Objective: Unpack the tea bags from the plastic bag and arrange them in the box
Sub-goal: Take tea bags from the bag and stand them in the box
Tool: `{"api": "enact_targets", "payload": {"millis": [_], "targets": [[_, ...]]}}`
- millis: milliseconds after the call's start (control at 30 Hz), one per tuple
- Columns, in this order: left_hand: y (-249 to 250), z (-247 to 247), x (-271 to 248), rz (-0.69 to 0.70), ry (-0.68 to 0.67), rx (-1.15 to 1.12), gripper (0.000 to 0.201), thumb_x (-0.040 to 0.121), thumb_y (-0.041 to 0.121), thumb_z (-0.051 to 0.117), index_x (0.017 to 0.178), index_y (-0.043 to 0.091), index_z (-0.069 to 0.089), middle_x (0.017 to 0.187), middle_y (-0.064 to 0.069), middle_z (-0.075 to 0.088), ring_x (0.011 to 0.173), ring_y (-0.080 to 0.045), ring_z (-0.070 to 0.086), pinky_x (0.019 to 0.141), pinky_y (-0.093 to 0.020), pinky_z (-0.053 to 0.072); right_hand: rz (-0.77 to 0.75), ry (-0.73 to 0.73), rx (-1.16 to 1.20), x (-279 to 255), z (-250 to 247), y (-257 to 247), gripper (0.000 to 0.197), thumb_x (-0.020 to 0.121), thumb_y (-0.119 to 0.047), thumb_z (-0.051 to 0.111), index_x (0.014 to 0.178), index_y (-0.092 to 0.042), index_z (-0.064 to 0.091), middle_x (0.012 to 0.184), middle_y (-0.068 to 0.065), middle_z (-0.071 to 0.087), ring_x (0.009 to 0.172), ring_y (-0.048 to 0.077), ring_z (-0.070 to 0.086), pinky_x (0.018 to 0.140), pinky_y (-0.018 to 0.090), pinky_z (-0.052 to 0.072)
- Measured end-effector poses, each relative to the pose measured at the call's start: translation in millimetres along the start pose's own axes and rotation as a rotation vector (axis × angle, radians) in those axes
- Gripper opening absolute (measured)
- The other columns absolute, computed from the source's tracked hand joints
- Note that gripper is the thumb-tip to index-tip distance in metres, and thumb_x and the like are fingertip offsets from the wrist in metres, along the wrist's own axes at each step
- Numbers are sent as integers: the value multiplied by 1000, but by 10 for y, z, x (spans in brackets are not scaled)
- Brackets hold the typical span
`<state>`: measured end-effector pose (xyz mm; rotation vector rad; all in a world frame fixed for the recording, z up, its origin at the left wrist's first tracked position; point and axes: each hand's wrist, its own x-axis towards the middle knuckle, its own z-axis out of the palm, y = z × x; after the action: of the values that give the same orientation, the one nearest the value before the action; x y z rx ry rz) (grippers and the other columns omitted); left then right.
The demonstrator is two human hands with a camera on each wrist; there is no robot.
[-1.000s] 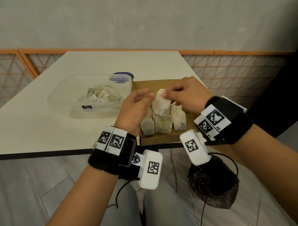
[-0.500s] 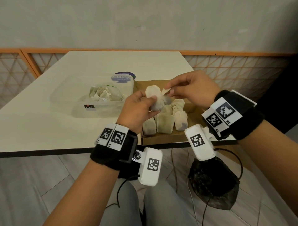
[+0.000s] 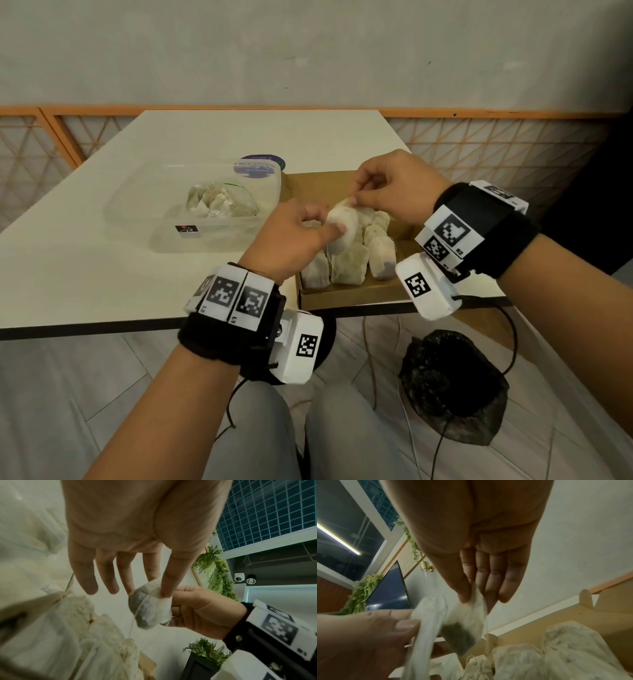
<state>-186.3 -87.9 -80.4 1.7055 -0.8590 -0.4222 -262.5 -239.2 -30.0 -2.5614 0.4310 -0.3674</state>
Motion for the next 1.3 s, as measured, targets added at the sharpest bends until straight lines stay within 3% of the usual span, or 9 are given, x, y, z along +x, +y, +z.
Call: {"api": "enact_targets", "payload": {"millis": [67,167,367,500,633,833,1033,1133,1300], "targets": [[-15,7,4,28,0,118,18,83,17,70,67,24,64,118,2,57,110,-7,52,94,-24,35,-44,-38,-29,1,-28,-31,8,81,-16,68,89,-17,70,84,-1,67,81,11,61,78,24,48],[-30,25,28,98,-16,268,10,83,20,70,74,15,72,121,5,54,108,-8,51,89,-23,34,-118,-125,-73,-27,-49,-99,11,82,-18,67,90,-23,72,85,-2,70,79,9,59,79,29,49],[-40,45,40,116,9,90,12,83,9,70,70,10,69,64,9,61,57,2,51,60,-11,39,-133,-99,26,-38,-21,-138,22,82,-27,68,103,-25,66,83,-6,65,81,11,60,82,30,49],[-79,1,43,39,55,-50,10,82,7,70,75,15,72,69,6,67,62,0,58,64,-14,45,-12,-53,212,-53,5,-35,22,83,-19,68,103,-9,66,90,5,68,78,11,60,79,22,49],[-103,-3,34,-8,22,-171,14,82,5,70,74,16,71,68,4,68,65,-3,61,66,-13,46,59,-20,323,-67,103,40,10,84,-12,65,92,-6,68,92,20,70,77,19,63,86,39,53],[-58,-11,24,-11,8,-271,9,82,8,69,78,15,73,77,0,71,76,-7,63,77,-21,47,117,-64,560,-97,127,-24,7,87,-11,62,89,-9,68,85,11,68,72,15,63,70,21,55],[-80,-19,38,-42,43,-296,10,78,12,73,72,20,77,81,-3,74,83,-17,66,92,-40,50,90,-83,593,-132,159,-53,10,87,-22,62,82,-15,68,78,2,65,68,7,60,70,19,53],[-105,-2,-3,-74,78,-337,10,82,10,70,83,19,74,90,-4,71,88,-16,64,86,-34,50,104,-82,593,-130,193,-17,5,84,-11,65,79,-10,64,72,3,64,62,6,60,64,18,52],[-200,-12,-125,-180,325,-532,19,90,4,58,98,20,63,97,6,62,90,-6,59,73,-19,49,152,-134,601,-133,157,28,4,87,-11,62,83,-9,60,74,3,66,58,7,63,58,19,54]]}}
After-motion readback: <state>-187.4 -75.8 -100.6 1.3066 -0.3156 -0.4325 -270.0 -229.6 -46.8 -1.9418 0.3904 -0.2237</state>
